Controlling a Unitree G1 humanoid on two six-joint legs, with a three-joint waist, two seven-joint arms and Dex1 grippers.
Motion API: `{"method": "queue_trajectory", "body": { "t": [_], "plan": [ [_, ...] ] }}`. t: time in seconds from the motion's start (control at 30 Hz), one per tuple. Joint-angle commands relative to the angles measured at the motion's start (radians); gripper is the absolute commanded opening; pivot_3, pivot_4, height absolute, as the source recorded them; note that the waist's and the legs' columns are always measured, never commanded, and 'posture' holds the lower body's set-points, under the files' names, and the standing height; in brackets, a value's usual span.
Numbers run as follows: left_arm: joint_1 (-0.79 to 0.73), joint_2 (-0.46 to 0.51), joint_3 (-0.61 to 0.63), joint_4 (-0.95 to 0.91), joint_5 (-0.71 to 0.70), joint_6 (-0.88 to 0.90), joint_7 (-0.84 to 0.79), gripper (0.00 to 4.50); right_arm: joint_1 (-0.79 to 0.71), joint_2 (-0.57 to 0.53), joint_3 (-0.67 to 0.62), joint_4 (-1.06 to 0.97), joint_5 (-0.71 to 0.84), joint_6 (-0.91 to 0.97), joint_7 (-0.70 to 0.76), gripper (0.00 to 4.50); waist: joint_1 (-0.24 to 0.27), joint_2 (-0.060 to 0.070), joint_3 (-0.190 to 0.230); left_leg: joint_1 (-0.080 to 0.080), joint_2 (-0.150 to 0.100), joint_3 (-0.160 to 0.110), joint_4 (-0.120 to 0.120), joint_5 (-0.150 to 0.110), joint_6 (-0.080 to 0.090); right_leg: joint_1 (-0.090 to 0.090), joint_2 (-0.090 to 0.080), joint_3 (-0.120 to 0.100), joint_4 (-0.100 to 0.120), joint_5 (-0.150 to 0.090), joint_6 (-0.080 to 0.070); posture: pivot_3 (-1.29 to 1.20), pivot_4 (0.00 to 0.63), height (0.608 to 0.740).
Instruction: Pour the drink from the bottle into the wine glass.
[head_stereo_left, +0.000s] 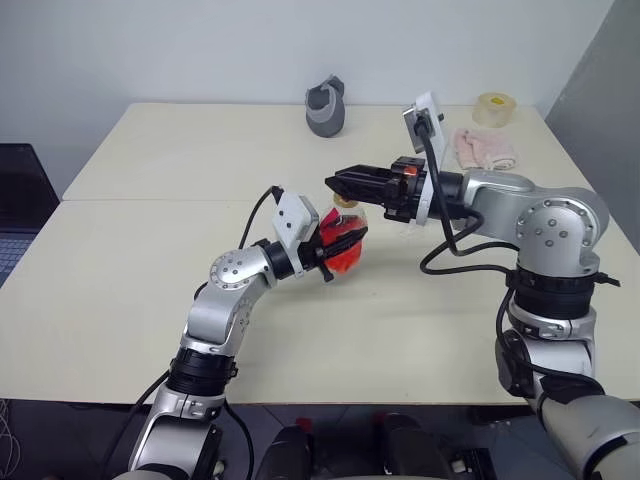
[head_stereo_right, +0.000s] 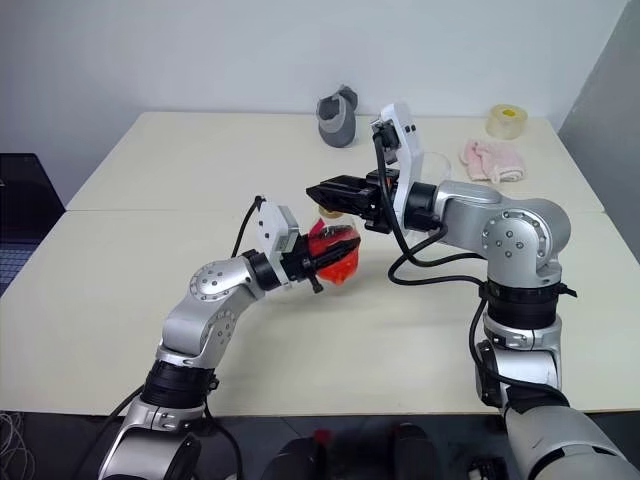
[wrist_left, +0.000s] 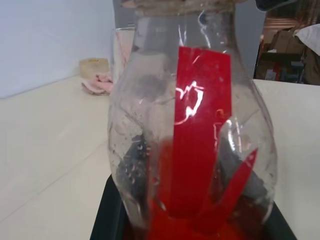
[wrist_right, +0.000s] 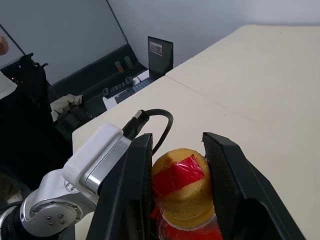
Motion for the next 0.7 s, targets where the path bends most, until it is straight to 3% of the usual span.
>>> {"method": "queue_trajectory", "body": {
  "t": [0.03, 0.2, 0.3, 0.53, 0.7],
  "plan": [
    [0.005, 0.001, 0.003, -0.024, -0.014, -0.016, -0.011, 1.03, 0.01, -0.083, 0.043, -0.085, -0.122, -0.216, 0.067, 1.24, 0.0, 0.0, 0.0, 0.0, 0.0, 0.0, 0.0, 0.0, 0.0, 0.0, 0.0, 0.0, 0.0, 0.0, 0.0, 0.0, 0.15, 0.74],
    [0.001, -0.002, 0.004, -0.021, -0.015, -0.016, -0.008, 1.03, 0.059, -0.136, 0.154, -0.102, -0.312, -0.527, 0.13, 1.24, -0.001, 0.0, 0.0, 0.0, -0.001, 0.001, 0.0, 0.0, 0.0, 0.0, 0.001, 0.0, 0.0, 0.0, 0.0, 0.0, 0.15, 0.74],
    [0.003, -0.004, 0.006, -0.023, -0.015, -0.015, -0.006, 1.03, 0.075, -0.124, 0.166, -0.093, -0.353, -0.599, 0.132, 1.24, 0.0, 0.0, 0.0, 0.0, 0.0, 0.001, 0.0, 0.0, 0.0, 0.0, 0.001, 0.0, 0.0, 0.0, 0.0, 0.0, 0.15, 0.74],
    [0.01, -0.001, 0.007, -0.029, -0.016, -0.011, -0.005, 1.03, 0.075, -0.086, 0.089, -0.091, -0.255, -0.466, 0.095, 1.24, 0.002, 0.0, 0.0, 0.0, 0.001, 0.0, 0.0, 0.001, -0.001, 0.0, 0.001, 0.0, 0.0, 0.0, 0.0, 0.0, 0.15, 0.74],
    [0.035, 0.013, 0.024, -0.055, -0.026, 0.015, 0.007, 1.03, 0.152, -0.169, 0.006, -0.197, -0.137, -0.303, 0.102, 1.24, 0.009, 0.0, 0.0, 0.0, 0.001, -0.001, 0.0, 0.0, -0.001, 0.0, 0.0, 0.0, -0.001, 0.0, 0.0, 0.0, 0.15, 0.74]
  ]
}}
